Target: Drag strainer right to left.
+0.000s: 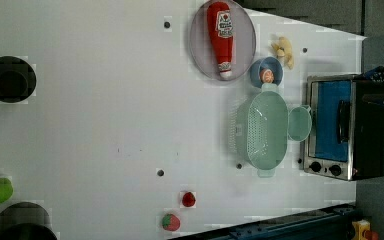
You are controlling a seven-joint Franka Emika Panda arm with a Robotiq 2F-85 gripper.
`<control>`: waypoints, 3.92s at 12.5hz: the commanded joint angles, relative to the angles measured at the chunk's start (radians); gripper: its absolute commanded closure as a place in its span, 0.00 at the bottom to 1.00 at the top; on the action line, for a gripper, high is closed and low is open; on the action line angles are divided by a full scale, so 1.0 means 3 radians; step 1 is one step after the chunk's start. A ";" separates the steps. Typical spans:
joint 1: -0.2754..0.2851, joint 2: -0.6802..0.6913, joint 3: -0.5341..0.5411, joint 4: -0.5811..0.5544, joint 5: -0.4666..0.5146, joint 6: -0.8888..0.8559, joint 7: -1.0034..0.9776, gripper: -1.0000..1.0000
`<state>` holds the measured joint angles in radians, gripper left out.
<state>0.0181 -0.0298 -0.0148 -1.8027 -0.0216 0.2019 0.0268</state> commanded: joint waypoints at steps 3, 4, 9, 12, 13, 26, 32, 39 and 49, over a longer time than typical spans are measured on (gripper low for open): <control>-0.0093 -0.1858 -0.0149 -0.1040 -0.0101 -0.0845 0.0293 0.00; -0.0089 -0.1841 -0.0143 -0.1091 -0.0101 -0.0824 0.0303 0.00; -0.0089 -0.1539 -0.0122 -0.1681 -0.0100 -0.0261 0.0614 0.00; -0.0083 -0.1213 -0.0077 -0.2094 -0.0100 0.0402 0.1215 0.00; -0.0081 -0.1078 -0.0048 -0.2216 -0.0100 0.0680 0.1373 0.00; -0.0036 0.1000 0.0102 -0.2262 -0.0095 0.3169 0.2711 0.00; 0.0086 0.1281 0.0168 -0.2258 -0.0095 0.3478 0.2758 0.00; 0.0377 0.1379 0.0207 -0.2114 -0.0077 0.3470 0.3045 0.00; 0.0968 0.1502 0.0258 -0.1911 -0.0057 0.3451 0.3732 0.00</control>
<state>0.2676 0.4351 0.0643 -2.3711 -0.0231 1.2461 1.0674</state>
